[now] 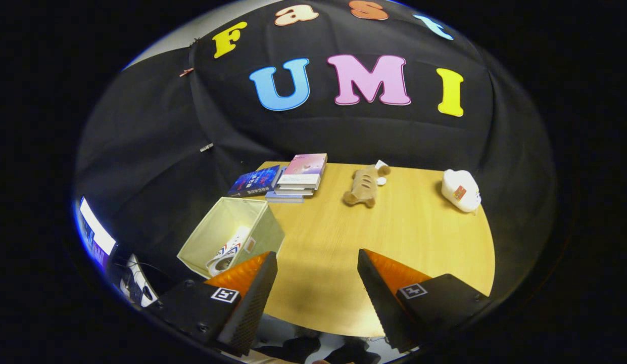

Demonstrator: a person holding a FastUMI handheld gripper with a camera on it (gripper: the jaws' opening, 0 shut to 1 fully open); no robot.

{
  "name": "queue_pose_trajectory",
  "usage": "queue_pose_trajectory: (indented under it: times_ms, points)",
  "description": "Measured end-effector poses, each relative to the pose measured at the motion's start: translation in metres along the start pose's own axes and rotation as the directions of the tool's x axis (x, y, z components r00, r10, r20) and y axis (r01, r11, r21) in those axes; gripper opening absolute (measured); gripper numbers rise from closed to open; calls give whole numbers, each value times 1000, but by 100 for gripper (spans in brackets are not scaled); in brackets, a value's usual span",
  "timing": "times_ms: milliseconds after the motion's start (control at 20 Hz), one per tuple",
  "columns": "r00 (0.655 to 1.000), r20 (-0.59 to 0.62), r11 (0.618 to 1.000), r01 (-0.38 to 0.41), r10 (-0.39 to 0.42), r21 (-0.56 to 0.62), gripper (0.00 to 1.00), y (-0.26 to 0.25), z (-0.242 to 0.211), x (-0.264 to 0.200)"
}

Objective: Open the storage box then place both shoes into the box .Put the left shoe in first, then the right shoe, with the right side of both shoes facing outward in a uniform manner.

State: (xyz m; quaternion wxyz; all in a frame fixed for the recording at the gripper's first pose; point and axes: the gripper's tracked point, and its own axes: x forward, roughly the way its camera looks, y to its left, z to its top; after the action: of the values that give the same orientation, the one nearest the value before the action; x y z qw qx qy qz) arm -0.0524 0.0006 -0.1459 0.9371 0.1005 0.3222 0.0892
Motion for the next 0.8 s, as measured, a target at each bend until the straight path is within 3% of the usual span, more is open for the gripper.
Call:
queue_pose_trajectory:
  times_ms: [250, 450, 800]
  points:
    - [995, 89, 997, 57, -52, -55, 98, -53, 13, -14]
    - [982, 113, 982, 160, -148, -99, 99, -107, 10, -18]
    - [987, 132, 983, 114, -96, -143, 99, -143, -5, -26]
